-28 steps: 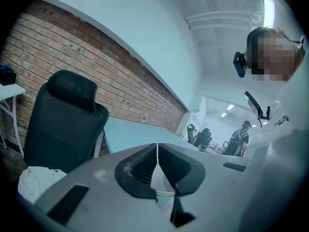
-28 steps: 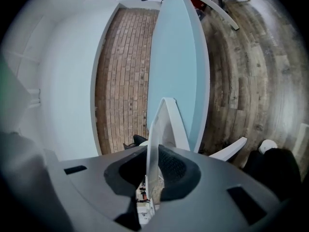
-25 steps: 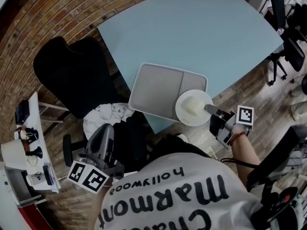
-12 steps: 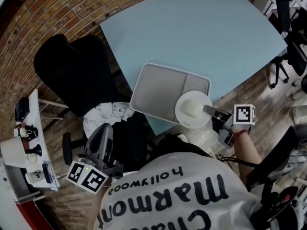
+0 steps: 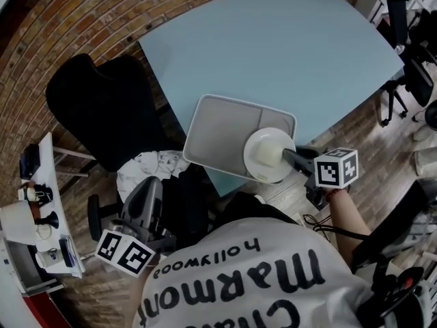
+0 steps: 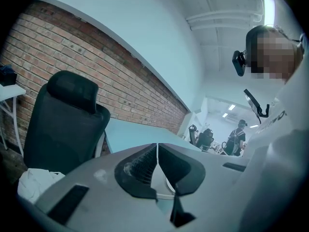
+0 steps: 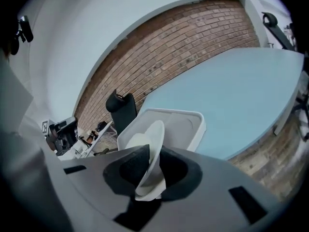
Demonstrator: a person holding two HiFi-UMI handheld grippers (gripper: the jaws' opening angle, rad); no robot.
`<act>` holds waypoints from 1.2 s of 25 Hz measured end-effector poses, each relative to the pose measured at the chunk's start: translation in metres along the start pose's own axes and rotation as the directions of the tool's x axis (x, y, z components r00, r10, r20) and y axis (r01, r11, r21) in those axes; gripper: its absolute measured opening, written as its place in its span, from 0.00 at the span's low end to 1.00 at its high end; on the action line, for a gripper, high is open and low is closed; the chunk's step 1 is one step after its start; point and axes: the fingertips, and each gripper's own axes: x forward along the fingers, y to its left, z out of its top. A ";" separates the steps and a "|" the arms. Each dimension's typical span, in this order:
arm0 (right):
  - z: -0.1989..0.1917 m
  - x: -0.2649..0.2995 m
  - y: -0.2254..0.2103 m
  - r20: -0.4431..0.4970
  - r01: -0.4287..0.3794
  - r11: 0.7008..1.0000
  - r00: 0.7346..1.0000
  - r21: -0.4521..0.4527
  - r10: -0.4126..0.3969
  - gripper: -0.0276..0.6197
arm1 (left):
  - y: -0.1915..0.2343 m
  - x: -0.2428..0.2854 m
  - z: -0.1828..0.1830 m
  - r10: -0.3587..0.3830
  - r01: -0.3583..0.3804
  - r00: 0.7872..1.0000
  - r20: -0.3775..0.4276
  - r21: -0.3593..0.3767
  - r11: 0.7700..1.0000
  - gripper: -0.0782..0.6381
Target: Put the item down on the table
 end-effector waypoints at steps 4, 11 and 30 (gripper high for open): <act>0.002 0.001 0.000 -0.001 0.028 0.999 1.000 -0.035 -0.028 0.14 | 0.004 -0.005 0.004 0.005 -0.005 1.000 0.008 -0.003 1.000 0.13; -0.002 0.001 -0.008 0.012 0.149 0.981 0.989 -0.121 -0.149 0.17 | 0.010 -0.007 0.004 0.006 -0.005 1.000 0.016 -0.010 1.000 0.13; -0.001 0.006 -0.020 -0.023 0.325 0.876 0.934 -0.356 -0.356 0.19 | 0.021 -0.001 0.003 -0.004 0.005 1.000 0.014 -0.019 1.000 0.13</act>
